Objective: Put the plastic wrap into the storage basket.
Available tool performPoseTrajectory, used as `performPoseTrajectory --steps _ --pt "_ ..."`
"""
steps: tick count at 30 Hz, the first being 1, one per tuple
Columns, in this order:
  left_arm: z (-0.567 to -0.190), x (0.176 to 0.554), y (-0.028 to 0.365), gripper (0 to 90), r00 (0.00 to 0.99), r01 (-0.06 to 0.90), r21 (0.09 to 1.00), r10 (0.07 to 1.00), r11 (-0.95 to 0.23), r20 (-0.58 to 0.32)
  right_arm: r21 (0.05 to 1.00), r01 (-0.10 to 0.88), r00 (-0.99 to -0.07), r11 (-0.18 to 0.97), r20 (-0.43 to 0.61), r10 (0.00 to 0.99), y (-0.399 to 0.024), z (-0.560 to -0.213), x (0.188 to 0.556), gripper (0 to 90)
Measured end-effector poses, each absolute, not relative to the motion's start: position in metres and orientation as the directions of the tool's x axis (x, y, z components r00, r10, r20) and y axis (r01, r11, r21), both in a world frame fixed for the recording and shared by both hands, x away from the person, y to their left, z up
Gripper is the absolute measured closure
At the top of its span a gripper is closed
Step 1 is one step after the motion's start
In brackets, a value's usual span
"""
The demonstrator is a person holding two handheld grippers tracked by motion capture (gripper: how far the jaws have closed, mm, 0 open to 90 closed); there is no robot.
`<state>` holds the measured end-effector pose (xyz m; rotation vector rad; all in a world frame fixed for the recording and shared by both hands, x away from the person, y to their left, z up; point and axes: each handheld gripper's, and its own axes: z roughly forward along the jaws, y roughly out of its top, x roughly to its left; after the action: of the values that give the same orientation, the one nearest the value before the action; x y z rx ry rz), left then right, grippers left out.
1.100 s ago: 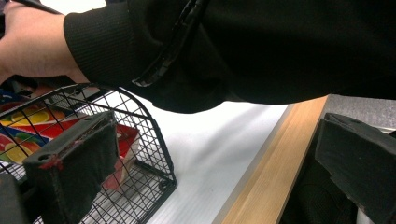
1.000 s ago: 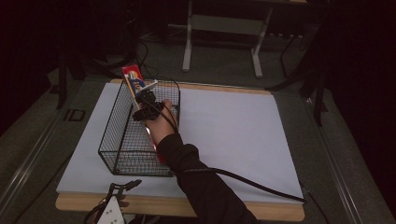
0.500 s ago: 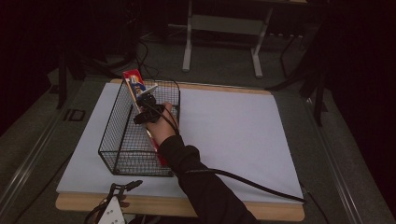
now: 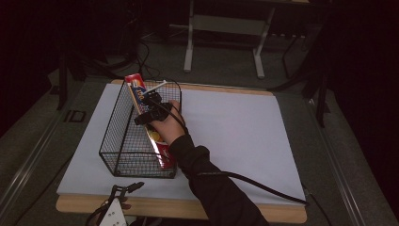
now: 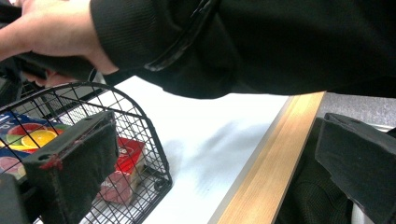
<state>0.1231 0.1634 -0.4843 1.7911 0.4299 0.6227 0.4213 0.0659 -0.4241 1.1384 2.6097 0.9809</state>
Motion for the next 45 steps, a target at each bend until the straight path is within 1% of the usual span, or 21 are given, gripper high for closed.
performPoseTrajectory --steps 5,8,11,13,14,22,27,28,29,30,36,41,45 --pt "-0.485 0.124 0.163 0.1 0.794 -0.018 0.953 0.574 -0.303 0.198 0.654 0.547 -0.754 0.522 0.115 0.646 0.049 -0.413 0.411 13.4" --pt "-0.485 0.124 0.163 0.0 0.795 -0.016 0.953 0.575 -0.303 0.197 0.665 0.529 -0.763 0.527 0.101 0.639 0.042 -0.41 0.408 13.6" --pt "-0.485 0.124 0.162 0.1 0.795 -0.014 0.952 0.574 -0.306 0.196 0.685 0.518 -0.781 0.512 0.135 0.61 0.025 -0.407 0.403 13.6" --pt "-0.486 0.124 0.162 0.0 0.795 -0.01 0.951 0.575 -0.309 0.195 0.689 0.517 -0.785 0.508 0.144 0.603 0.021 -0.407 0.403 13.6" --pt "-0.486 0.124 0.162 0.0 0.795 -0.009 0.951 0.575 -0.31 0.195 0.687 0.511 -0.786 0.517 0.13 0.604 0.014 -0.408 0.402 13.7" --pt "-0.487 0.125 0.162 0.1 0.793 -0.005 0.95 0.577 -0.313 0.194 0.701 0.506 -0.784 0.502 0.132 0.606 -0.017 -0.412 0.399 13.9" --pt "-0.487 0.125 0.161 0.1 0.793 -0.003 0.948 0.577 -0.318 0.196 0.717 0.513 -0.777 0.471 0.154 0.611 -0.048 -0.416 0.395 14.2" --pt "-0.487 0.125 0.161 0.1 0.793 -0.003 0.948 0.576 -0.319 0.197 0.717 0.513 -0.777 0.471 0.154 0.611 -0.048 -0.416 0.395 14.2" --pt "-0.487 0.125 0.161 0.0 0.793 -0.003 0.947 0.577 -0.32 0.197 0.721 0.514 -0.775 0.465 0.157 0.612 -0.059 -0.418 0.394 14.2" --pt "-0.487 0.125 0.161 0.0 0.793 -0.003 0.948 0.577 -0.319 0.197 0.721 0.514 -0.775 0.465 0.157 0.612 -0.059 -0.418 0.394 14.2" --pt "-0.488 0.126 0.16 0.0 0.794 0.003 0.946 0.576 -0.323 0.194 0.733 0.509 -0.767 0.452 0.149 0.624 -0.094 -0.426 0.385 14.2" --pt "-0.488 0.126 0.16 0.1 0.795 0.003 0.945 0.574 -0.327 0.196 0.746 0.49 -0.768 0.451 0.125 0.628 -0.11 -0.43 0.378 14.2" --pt "-0.489 0.126 0.16 0.1 0.795 0.005 0.945 0.574 -0.327 0.195 0.752 0.492 -0.771 0.439 0.141 0.621 -0.125 -0.436 0.371 14.1"
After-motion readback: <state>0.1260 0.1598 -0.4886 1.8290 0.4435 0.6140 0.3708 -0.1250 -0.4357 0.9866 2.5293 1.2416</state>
